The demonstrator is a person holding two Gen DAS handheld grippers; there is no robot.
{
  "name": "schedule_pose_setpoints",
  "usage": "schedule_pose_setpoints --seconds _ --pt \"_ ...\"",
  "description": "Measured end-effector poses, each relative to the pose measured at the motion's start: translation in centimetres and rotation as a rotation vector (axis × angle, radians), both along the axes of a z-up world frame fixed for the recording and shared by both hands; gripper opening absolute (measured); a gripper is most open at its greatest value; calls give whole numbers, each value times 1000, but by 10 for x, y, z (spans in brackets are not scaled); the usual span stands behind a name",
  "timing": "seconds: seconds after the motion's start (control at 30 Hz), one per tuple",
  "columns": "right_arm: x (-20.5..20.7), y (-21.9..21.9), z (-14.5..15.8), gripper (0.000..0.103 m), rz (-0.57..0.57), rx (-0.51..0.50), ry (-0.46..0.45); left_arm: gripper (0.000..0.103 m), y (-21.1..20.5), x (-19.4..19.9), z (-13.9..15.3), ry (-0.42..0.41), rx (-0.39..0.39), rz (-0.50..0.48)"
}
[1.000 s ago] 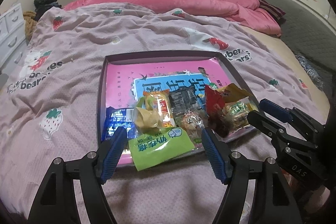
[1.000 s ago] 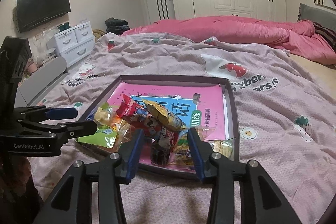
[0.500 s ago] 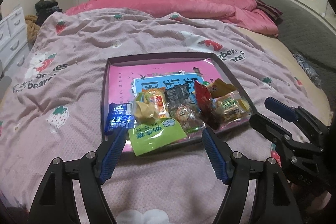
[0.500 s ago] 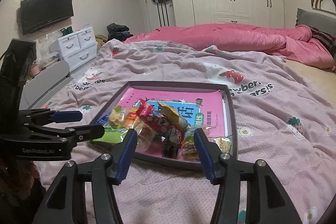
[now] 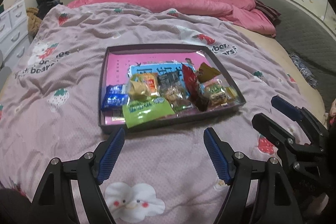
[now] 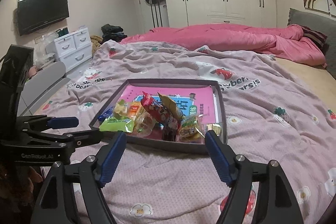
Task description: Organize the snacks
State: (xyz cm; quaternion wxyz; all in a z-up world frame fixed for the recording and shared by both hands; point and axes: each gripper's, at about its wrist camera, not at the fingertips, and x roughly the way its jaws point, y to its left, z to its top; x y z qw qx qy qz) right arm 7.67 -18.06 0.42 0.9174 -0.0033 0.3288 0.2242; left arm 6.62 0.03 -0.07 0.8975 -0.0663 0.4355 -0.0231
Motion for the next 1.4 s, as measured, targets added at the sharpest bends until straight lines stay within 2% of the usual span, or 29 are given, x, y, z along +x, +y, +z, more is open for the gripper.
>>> schedule_pose_setpoints --seconds 0.6,1.0,1.4 --pt "-17 -9 -8 80 -39 -1 109 79 2 -27 -1 33 -13 -9" --pt "-22 -2 -11 87 -21 -44 84 79 3 -32 -5 40 -11 -8" --pt "-17 -6 -13 87 -34 -33 101 79 5 -31 -7 47 -11 -7"
